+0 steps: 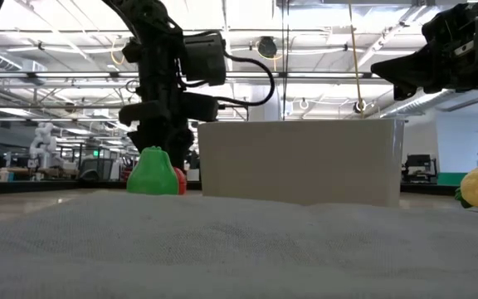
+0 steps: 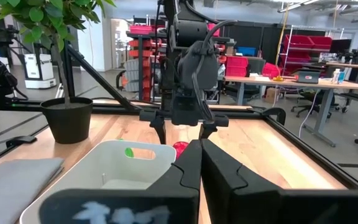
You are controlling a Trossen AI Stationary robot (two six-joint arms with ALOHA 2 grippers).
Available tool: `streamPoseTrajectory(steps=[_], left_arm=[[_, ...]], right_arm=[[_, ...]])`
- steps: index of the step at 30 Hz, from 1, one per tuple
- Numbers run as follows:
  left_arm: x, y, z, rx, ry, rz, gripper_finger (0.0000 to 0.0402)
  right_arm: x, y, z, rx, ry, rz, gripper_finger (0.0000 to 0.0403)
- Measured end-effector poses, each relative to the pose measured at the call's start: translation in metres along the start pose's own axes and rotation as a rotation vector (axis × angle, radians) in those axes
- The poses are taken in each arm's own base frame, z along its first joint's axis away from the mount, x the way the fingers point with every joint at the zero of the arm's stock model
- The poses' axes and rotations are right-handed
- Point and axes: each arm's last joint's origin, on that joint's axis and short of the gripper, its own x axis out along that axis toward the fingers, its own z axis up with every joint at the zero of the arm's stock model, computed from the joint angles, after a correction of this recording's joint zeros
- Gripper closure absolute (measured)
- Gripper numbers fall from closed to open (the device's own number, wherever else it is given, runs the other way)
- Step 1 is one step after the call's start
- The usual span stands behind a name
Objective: Pick and placing Produce into tupperware
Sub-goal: Put the red tomato into the gray bin
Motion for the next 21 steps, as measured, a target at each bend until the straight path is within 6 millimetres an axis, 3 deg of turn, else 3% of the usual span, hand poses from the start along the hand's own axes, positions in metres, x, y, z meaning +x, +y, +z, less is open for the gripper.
streamPoseTrajectory(steps=[9,21], left_arm=[[0.012,-0.001,-0.009,-0.006,-0.007,0.002,0.0053],[0.013,0.002,-0.005,0.002,-0.048,0.022,0.0053]], right_arm=[[0.0,0.0,0.0,0.0,0.0,0.0,0.0403],[0.0,0.0,0.0,0.0,0.0,0.0,0.0403]])
